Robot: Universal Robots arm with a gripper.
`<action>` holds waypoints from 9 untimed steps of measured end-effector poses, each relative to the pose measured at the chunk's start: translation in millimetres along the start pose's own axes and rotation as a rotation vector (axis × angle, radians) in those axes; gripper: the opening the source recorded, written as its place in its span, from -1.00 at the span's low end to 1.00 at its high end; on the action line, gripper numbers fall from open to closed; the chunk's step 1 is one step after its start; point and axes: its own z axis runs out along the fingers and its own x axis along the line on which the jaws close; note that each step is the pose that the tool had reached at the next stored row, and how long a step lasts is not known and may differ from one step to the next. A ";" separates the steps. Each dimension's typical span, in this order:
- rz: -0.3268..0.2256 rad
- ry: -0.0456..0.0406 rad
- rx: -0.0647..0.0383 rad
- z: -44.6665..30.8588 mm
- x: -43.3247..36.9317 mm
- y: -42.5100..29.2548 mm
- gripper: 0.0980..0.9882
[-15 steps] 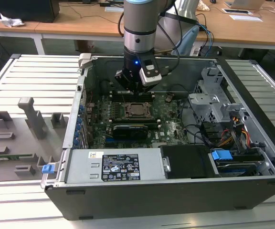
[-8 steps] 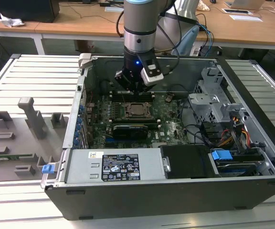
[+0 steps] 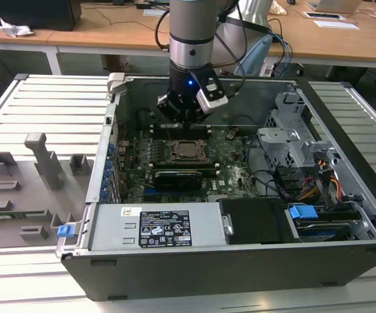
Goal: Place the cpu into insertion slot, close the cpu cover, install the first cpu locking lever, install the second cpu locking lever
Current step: 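Install the first cpu locking lever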
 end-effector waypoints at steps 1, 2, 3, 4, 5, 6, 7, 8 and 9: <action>-0.001 0.0001 0.000 -3.5 0.0 0.2 -0.98; -0.002 0.0002 0.000 -6.2 -0.1 0.3 -0.98; -0.004 0.0001 0.000 -8.1 -0.1 0.3 -0.98; -0.008 0.0003 0.000 -9.2 -0.1 0.3 -0.98; -0.017 0.0003 0.000 -9.4 0.2 0.3 -0.98; -0.031 0.0005 -0.001 -9.4 0.2 0.4 -0.98; -0.052 0.0009 -0.001 -9.5 0.2 0.4 -0.98; -0.068 0.0013 -0.001 -9.5 0.2 0.3 -0.98; -0.081 0.0019 -0.003 -9.4 0.9 0.2 -0.98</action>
